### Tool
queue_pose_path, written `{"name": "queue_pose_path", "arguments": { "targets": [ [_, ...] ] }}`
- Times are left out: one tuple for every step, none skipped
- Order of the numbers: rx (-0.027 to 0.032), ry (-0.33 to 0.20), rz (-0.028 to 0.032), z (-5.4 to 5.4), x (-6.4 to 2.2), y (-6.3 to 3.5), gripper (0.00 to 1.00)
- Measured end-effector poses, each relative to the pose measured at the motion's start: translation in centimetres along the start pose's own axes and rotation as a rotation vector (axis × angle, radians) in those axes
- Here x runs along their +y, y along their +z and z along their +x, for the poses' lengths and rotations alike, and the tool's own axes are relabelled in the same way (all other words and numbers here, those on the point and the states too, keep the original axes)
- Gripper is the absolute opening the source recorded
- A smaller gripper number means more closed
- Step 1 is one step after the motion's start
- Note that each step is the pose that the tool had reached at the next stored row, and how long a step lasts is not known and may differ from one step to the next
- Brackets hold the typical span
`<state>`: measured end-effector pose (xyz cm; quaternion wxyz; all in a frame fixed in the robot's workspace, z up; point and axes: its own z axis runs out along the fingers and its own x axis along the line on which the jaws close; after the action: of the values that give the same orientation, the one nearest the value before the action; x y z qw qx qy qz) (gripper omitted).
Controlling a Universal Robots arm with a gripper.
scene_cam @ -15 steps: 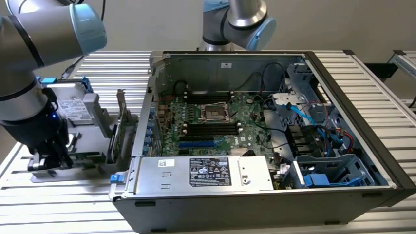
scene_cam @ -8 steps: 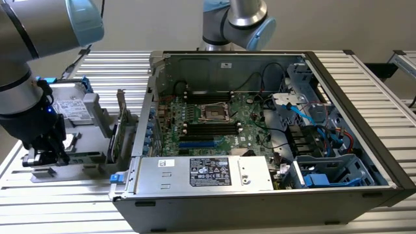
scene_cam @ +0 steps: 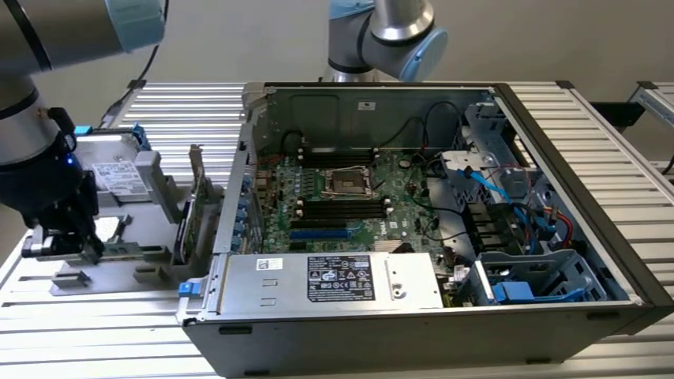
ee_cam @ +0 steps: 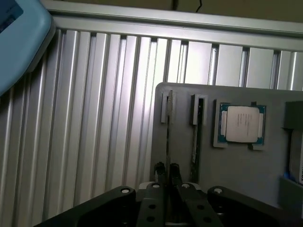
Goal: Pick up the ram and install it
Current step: 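Pick up the ram and move it above insertion slot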
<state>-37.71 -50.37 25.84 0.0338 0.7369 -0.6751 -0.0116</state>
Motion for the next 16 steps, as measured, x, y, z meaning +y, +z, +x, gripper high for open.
{"name": "queue_pose_path", "arguments": {
  "targets": [
    [-0.0001,0.0,-0.0019,0.0,-0.08,-0.28,0.14],
    [-0.0003,0.0,-0.0038,0.0,-0.19,-0.58,0.14],
    [-0.0006,0.0,-0.0054,0.1,-0.3,-0.86,0.14],
    [-0.0007,0.0,-0.0075,0.1,-0.41,-1.16,0.14],
    [-0.0008,0.0,-0.0098,0.1,-0.52,-1.49,0.14],
    [-0.0009,0.0,-0.0117,0.1,-0.62,-1.83,0.14],
    [-0.0011,0.0,-0.0135,0.1,-0.73,-2.19,0.14],
    [-0.0013,0.0,-0.0151,0.2,-0.86,-2.57,0.14],
    [-0.0015,-0.001,-0.0167,0.2,-1.0,-2.98,0.14],
    [-0.0016,-0.001,-0.0183,0.2,-1.16,-3.38,0.14],
    [-0.0017,-0.001,-0.0199,0.2,-1.36,-3.78,0.14],
    [-0.0019,-0.001,-0.0213,0.3,-1.62,-4.22,0.14],
    [-0.0021,-0.001,-0.0221,0.3,-1.85,-4.58,0.14],
    [-0.0021,-0.001,-0.0226,0.3,-2.11,-4.91,0.14],
    [-0.002,-0.001,-0.0231,0.4,-2.41,-5.24,0.14],
    [-0.0018,-0.001,-0.0235,0.4,-2.7,-5.54,0.14]
  ]
}}
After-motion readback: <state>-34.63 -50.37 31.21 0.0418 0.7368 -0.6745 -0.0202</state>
